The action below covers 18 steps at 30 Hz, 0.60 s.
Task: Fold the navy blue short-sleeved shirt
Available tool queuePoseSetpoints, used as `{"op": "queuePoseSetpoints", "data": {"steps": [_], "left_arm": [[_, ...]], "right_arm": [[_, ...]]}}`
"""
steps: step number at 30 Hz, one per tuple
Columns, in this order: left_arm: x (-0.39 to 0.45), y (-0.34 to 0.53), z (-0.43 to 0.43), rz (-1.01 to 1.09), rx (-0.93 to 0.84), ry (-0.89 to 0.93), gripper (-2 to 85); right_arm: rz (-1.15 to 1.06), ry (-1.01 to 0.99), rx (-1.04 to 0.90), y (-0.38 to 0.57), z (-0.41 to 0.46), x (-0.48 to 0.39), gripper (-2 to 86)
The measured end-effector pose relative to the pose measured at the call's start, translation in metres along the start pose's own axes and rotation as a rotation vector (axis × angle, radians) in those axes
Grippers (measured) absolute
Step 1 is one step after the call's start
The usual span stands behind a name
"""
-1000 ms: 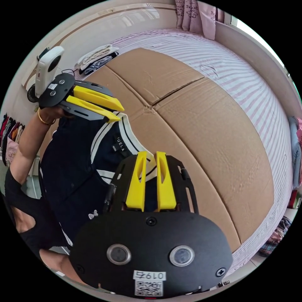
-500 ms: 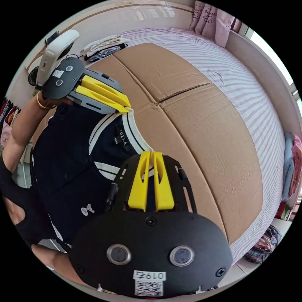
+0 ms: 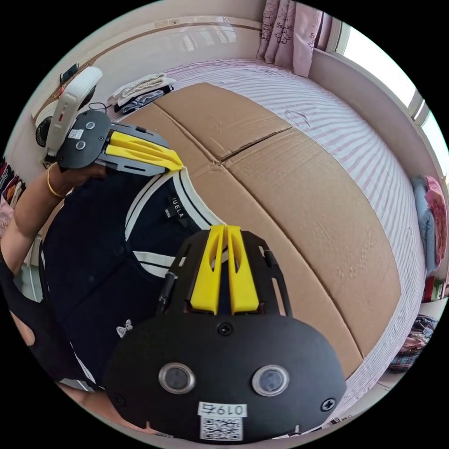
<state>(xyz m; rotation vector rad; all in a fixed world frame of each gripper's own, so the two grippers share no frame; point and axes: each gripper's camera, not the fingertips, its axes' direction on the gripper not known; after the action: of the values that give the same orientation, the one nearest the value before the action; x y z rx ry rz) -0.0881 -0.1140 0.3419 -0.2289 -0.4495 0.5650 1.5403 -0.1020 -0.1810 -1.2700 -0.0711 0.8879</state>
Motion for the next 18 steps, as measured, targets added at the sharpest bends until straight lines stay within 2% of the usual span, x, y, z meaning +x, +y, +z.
{"op": "queuePoseSetpoints", "data": {"steps": [7,12,16,18], "left_arm": [[-0.003,0.030,-0.020,-0.092,0.025,0.050,6.7],[-0.031,0.076,-0.077,-0.234,0.177,0.169,7.9],[-0.021,0.139,-0.137,-0.207,0.264,0.224,6.7],[0.012,0.212,-0.182,-0.149,0.339,0.198,5.5]], "right_arm": [[0.051,-0.023,0.058,0.060,0.107,-0.055,5.4],[0.092,-0.021,0.230,0.126,0.142,-0.111,3.8],[0.033,-0.074,0.395,0.223,0.164,-0.211,-0.2],[0.016,-0.027,0.446,0.277,0.177,-0.272,-0.7]]}}
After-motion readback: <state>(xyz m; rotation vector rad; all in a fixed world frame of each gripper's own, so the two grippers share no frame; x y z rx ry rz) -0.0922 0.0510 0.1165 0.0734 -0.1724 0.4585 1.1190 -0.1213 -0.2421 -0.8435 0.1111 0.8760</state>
